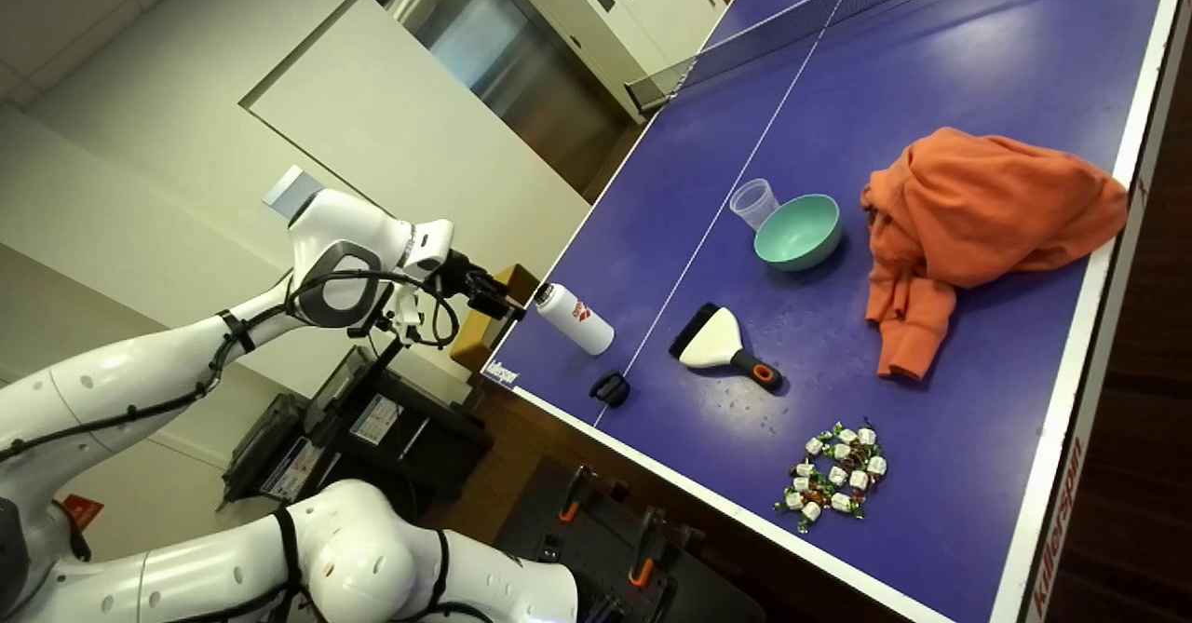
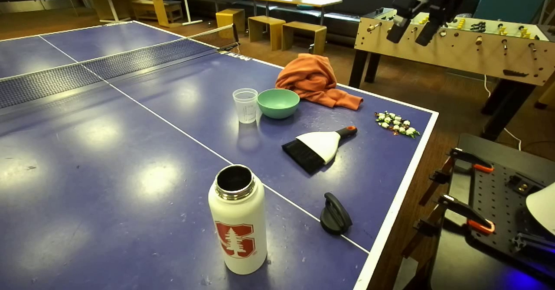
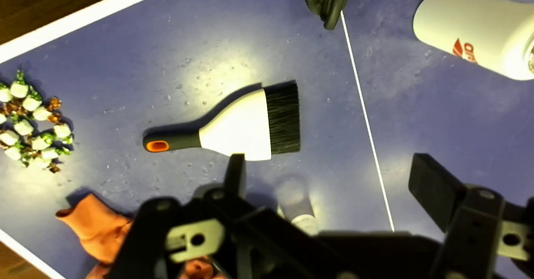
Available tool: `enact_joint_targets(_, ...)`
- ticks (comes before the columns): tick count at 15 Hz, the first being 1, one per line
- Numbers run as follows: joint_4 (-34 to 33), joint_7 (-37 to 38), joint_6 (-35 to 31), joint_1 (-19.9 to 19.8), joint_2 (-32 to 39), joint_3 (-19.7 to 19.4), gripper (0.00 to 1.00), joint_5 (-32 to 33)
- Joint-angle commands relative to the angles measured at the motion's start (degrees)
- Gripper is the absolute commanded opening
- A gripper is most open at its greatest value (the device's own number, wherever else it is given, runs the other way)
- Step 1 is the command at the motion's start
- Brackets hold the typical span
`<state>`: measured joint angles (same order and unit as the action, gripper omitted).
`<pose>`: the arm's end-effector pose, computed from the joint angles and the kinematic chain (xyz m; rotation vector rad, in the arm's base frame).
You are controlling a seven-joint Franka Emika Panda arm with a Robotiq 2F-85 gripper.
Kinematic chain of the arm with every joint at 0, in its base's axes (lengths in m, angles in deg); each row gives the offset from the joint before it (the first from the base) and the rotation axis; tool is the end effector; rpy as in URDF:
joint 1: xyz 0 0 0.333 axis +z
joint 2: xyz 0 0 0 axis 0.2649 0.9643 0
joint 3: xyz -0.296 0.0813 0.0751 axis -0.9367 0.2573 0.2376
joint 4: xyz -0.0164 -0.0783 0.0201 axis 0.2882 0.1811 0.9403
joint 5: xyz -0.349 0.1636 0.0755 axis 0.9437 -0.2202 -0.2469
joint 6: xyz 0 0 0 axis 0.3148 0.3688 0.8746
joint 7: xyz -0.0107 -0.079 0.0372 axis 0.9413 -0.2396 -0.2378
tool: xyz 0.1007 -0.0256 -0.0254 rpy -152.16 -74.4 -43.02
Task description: Sweep the candy to the left using the white and black brush
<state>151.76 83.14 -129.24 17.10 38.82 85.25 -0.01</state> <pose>0.3581 0.0775 0.4502 -2.9321 0.5846 -0.3135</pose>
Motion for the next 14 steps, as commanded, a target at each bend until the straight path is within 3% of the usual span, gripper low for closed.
enact_joint_targets(1,-2.4,2.3,-2.1,-3.5,5.2,-3.4,1.00,-3.0)
enact_joint_targets(7,-4.9,1.9,-7.9,-6.8,16.8,-11.0,1.00,-11.4)
enact_joint_targets(12,-7.8,-1.2,-7.6,-5.3,25.1,-17.1,1.00,-26.7)
enact_joint_targets(13,-8.2,-1.6,-6.0,-5.4,25.8,-16.9,1.00,-28.2)
enact_joint_targets(14,-6.0,-0.9,-7.8,-6.9,23.4,-15.6,1.00,-24.6)
